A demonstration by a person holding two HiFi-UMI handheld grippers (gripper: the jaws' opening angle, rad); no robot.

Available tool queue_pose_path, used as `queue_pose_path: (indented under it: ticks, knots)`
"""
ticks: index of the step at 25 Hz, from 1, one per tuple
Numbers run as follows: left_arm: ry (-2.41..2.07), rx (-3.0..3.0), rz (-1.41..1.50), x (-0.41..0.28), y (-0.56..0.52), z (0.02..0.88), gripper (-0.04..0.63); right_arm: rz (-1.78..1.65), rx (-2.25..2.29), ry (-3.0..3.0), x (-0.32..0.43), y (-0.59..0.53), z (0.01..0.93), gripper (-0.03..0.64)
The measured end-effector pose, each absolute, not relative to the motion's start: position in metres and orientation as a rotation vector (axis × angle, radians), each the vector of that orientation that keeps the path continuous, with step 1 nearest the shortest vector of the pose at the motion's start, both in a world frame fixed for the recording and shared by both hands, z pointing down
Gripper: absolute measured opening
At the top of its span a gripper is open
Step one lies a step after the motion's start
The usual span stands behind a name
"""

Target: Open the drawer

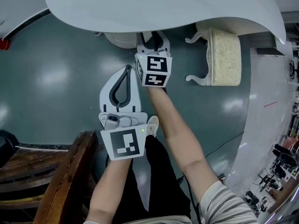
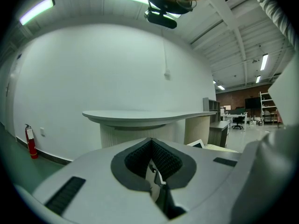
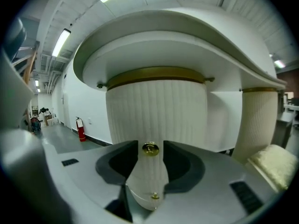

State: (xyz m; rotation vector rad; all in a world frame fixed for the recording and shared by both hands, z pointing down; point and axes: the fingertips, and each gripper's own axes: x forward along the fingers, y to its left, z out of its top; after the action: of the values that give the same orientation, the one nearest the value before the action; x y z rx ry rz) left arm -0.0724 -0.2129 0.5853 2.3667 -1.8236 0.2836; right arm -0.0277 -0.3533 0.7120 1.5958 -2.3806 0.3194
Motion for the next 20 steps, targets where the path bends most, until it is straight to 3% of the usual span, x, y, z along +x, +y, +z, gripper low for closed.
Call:
queue_pose_path:
  ticks: [6, 20]
  knots:
    - [-1.827, 2.380, 0.298, -0.0669, -0.2169, 0.5877, 0.005, 0.335, 1.590, -2.360, -0.0291, -0.3580, 0.7226, 0.104]
    - [-1.844, 2.362, 0.286, -0.0703, -0.2180, 0.5816, 0.005, 0.334, 1.602, -2.392, -0.0276, -0.3566, 0.7198, 0.107]
